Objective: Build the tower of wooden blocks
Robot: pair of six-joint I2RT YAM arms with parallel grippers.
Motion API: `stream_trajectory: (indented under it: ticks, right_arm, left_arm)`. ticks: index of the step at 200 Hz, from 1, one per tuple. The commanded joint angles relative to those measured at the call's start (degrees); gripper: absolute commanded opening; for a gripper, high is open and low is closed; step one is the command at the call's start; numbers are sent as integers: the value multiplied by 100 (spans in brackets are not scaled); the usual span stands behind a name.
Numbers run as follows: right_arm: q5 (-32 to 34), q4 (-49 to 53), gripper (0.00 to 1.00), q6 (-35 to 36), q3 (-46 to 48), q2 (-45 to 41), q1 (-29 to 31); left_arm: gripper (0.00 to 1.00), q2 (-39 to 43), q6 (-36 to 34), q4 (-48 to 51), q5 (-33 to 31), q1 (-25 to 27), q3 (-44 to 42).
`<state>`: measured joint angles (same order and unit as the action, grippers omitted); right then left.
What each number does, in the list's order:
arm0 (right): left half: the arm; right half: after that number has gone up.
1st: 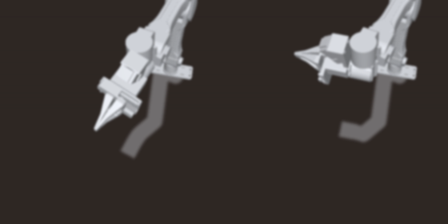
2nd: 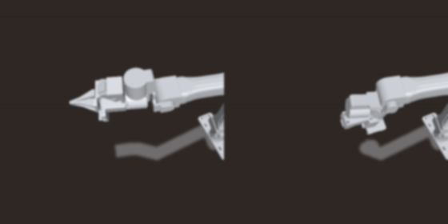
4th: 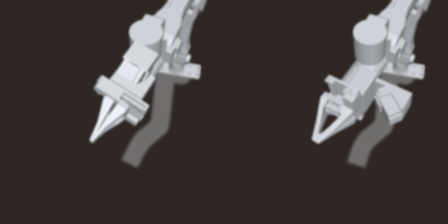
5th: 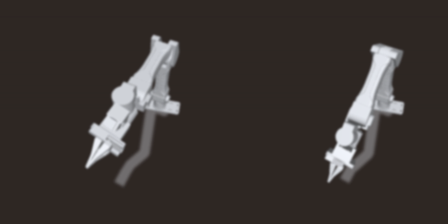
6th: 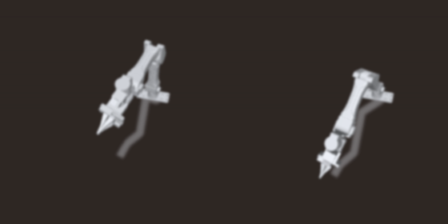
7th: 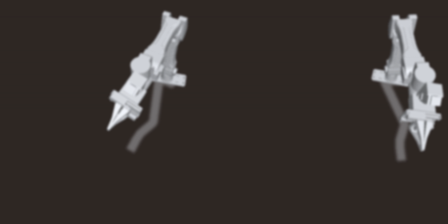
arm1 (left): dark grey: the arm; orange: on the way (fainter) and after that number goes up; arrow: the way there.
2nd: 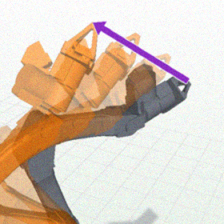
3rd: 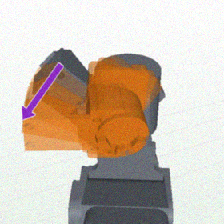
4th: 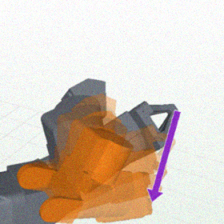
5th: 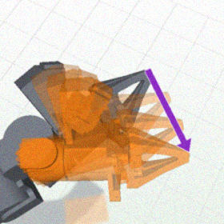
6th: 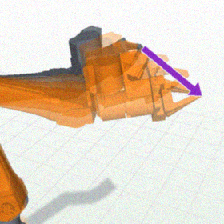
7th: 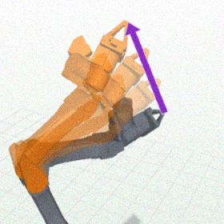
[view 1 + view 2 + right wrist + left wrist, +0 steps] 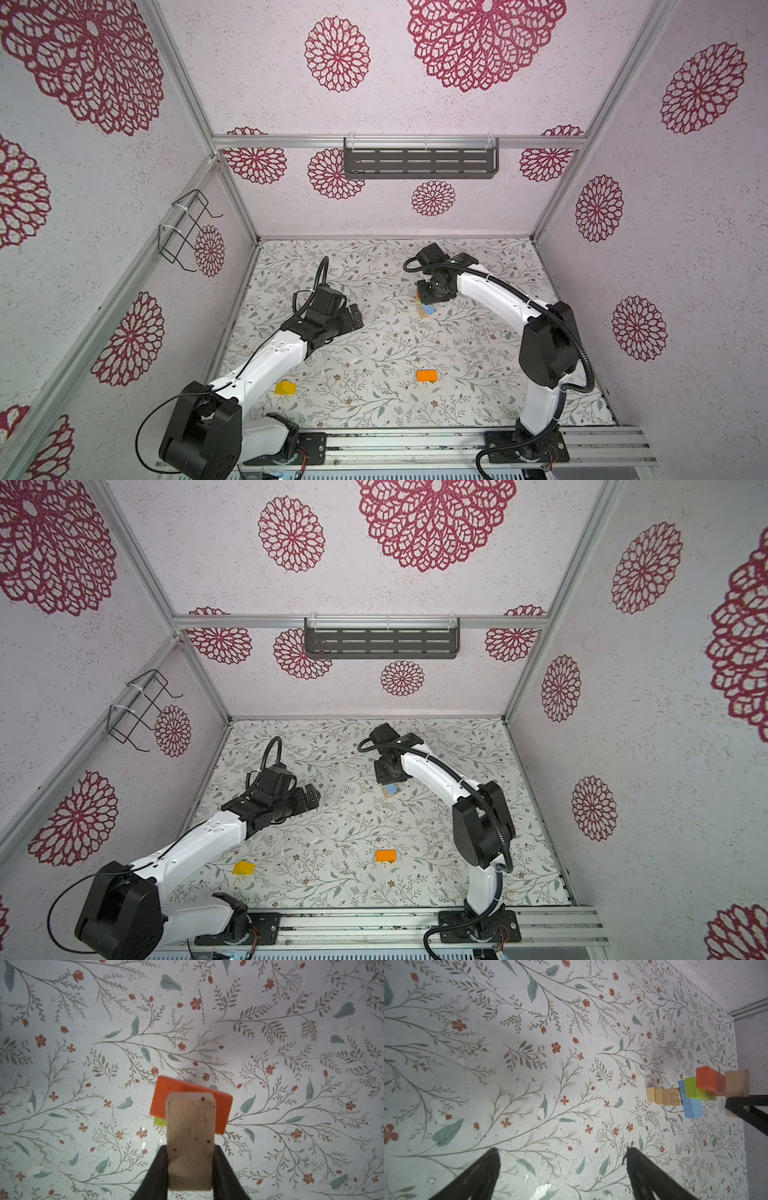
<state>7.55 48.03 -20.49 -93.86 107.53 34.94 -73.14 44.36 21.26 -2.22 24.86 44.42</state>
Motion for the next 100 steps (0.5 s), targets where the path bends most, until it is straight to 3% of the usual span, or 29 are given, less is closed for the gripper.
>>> stream_trajectory:
  ticks: [1, 100]
  right_arm:
    - [134, 128, 28, 90, -242, -20, -31]
    - [84, 153, 28, 97, -266, 1, -31]
  left_arm:
    - [97, 33, -33, -116, -7, -4, 14]
    - [97, 81, -28, -91, -14, -5, 4]
